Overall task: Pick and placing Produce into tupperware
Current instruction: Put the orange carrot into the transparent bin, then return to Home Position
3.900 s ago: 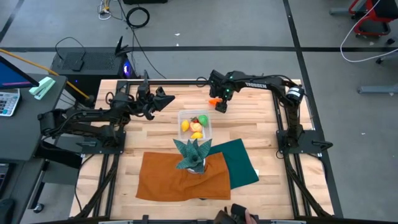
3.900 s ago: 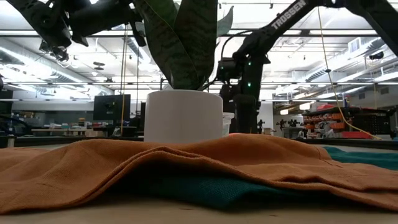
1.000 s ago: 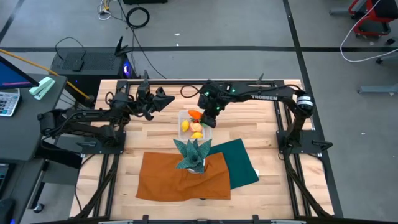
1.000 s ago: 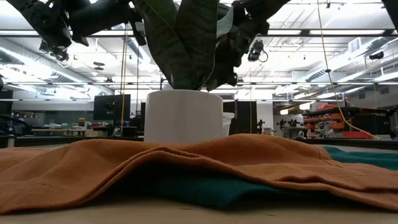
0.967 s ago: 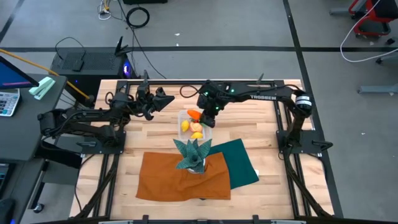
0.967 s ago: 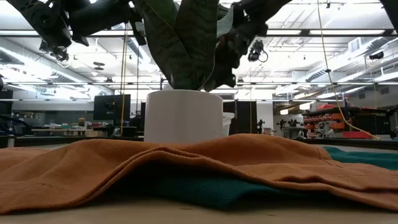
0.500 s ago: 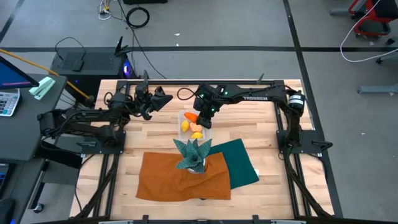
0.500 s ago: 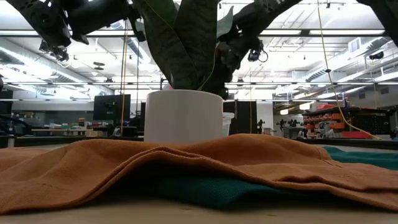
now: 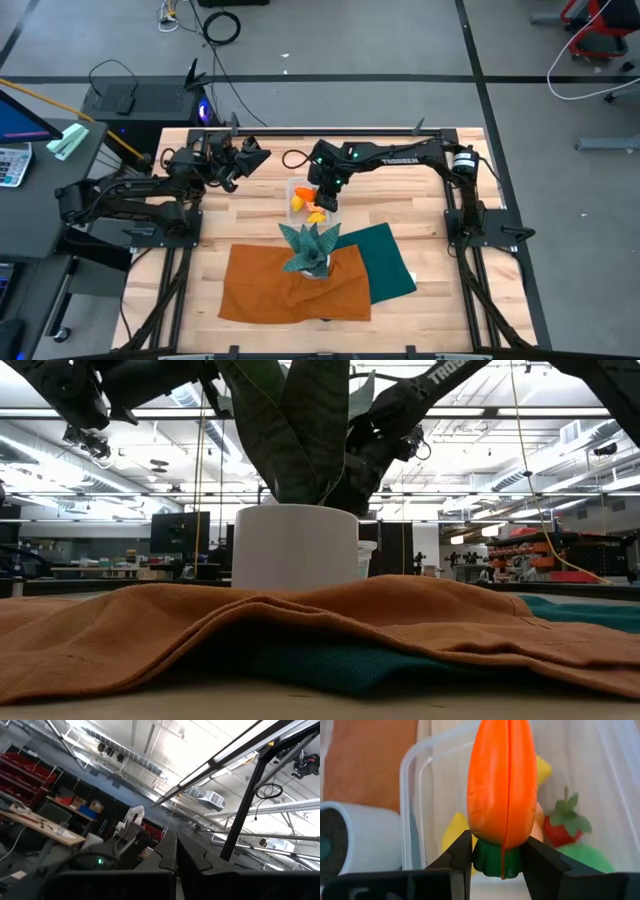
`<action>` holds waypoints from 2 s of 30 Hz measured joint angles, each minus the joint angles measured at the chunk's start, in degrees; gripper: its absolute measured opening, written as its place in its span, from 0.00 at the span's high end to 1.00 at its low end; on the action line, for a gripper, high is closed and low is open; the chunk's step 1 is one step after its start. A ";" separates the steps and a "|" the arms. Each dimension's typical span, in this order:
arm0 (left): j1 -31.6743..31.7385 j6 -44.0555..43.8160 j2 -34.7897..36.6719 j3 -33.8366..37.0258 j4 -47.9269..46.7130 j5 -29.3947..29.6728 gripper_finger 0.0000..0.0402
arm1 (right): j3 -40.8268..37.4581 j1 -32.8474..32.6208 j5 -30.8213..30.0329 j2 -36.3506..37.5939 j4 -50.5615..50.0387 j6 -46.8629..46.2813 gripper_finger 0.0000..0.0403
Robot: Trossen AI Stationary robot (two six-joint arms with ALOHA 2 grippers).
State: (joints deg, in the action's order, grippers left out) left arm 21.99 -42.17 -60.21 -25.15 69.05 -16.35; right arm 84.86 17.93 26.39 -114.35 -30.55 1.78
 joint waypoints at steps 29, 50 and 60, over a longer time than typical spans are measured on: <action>0.45 -0.19 0.42 0.04 -0.31 -0.42 0.94 | 0.00 -2.10 -0.26 -2.81 1.25 0.86 0.63; 0.45 0.90 0.42 0.07 -0.35 -0.47 0.96 | 3.69 1.71 -7.70 9.88 -9.17 1.11 0.61; 0.45 1.92 0.39 0.07 -0.42 -0.44 0.96 | 2.91 8.92 -10.45 22.16 -23.13 1.09 0.97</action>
State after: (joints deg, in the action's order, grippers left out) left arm 22.44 -40.25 -59.81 -25.08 68.63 -16.80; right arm 87.76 26.85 15.94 -92.19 -53.68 2.87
